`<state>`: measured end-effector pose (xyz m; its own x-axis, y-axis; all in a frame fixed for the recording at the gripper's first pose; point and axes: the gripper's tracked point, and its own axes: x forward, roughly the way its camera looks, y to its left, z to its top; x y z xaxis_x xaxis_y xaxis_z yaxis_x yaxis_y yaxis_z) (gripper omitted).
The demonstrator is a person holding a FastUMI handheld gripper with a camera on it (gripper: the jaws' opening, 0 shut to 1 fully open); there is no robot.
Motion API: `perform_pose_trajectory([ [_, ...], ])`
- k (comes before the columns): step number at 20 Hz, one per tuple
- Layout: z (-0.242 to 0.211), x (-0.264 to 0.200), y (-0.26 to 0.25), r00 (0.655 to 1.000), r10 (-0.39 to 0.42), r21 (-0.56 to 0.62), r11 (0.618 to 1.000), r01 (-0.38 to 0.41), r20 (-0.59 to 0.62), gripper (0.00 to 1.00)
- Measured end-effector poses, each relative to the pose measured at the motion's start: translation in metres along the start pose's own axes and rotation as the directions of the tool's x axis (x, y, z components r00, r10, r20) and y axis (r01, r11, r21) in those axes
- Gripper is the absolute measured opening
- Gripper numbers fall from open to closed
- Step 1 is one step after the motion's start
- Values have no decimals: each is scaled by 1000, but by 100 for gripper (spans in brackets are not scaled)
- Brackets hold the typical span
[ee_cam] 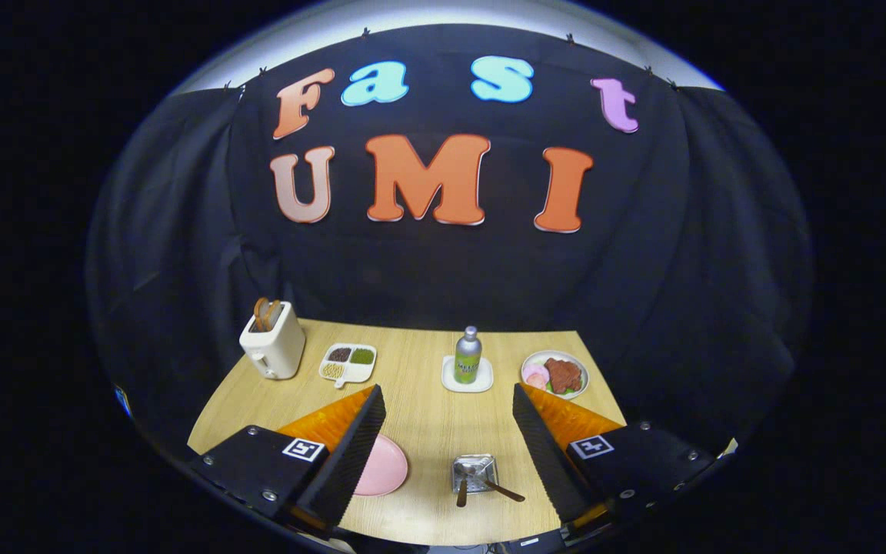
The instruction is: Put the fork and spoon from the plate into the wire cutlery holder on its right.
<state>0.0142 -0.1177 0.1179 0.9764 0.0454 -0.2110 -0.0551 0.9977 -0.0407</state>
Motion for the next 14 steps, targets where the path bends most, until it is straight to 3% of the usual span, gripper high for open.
perform_pose_trajectory([
  [3, 9, -22, -1, 996, -39, 35, 999, 36, 86, 99],
  [9, -1, -49, 4, 985, -83, 82, 994, 71, 150, 100],
  [14, -1, -57, 5, 981, -73, 151, 987, 46, 178, 100],
])
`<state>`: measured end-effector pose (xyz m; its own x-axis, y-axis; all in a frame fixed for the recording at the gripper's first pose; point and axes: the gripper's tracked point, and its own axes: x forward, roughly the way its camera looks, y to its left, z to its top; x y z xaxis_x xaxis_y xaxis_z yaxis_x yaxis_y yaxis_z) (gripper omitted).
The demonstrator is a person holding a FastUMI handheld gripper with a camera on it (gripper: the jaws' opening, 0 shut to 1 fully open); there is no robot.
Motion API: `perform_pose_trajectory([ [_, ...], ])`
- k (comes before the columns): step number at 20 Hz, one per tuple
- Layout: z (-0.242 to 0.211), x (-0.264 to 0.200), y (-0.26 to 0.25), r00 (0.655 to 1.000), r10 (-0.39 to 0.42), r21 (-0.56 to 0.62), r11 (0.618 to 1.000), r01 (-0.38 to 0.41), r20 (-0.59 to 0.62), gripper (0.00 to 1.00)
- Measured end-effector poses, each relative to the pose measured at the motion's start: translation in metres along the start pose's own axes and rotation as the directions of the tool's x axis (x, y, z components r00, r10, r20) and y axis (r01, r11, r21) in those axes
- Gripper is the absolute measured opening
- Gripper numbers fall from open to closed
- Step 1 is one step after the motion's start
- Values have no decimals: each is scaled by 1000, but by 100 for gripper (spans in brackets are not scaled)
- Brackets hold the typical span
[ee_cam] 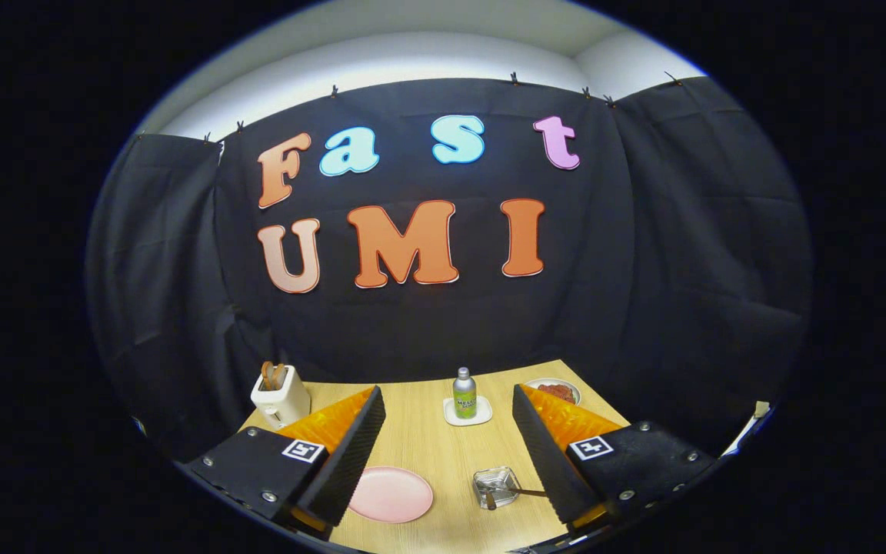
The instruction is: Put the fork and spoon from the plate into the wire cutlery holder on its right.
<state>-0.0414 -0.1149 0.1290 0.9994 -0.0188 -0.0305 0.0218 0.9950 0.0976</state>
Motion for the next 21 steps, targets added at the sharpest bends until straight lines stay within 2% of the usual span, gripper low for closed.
perform_pose_trajectory([
  [21, -18, 20, 7, 1000, -14, 6, 1000, 15, -15, 100],
])
